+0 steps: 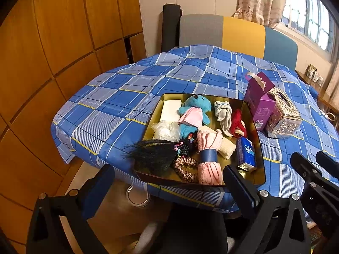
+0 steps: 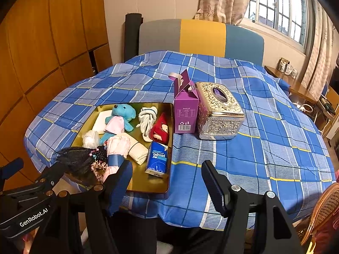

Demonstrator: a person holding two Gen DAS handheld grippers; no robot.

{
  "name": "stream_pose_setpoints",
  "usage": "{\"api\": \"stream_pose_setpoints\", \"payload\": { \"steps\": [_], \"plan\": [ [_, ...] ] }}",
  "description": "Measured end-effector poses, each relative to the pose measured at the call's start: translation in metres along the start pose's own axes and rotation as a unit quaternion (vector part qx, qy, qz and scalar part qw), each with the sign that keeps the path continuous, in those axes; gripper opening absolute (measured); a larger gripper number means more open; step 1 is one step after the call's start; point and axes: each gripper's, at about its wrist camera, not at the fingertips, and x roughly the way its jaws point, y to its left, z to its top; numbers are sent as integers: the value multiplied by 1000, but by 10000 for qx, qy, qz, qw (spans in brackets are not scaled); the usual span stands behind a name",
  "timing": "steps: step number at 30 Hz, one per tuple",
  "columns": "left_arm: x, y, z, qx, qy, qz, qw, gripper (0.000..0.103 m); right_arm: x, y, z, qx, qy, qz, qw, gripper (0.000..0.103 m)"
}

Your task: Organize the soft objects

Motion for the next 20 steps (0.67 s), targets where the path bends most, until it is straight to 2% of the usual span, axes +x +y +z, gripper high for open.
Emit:
{"api": "stream_pose_setpoints", "payload": {
  "steps": [20],
  "plan": [
    [3,-5,-2,149,-65,118,9998,103,3,1,-1,15,45,30,10000,69]
  ]
}}
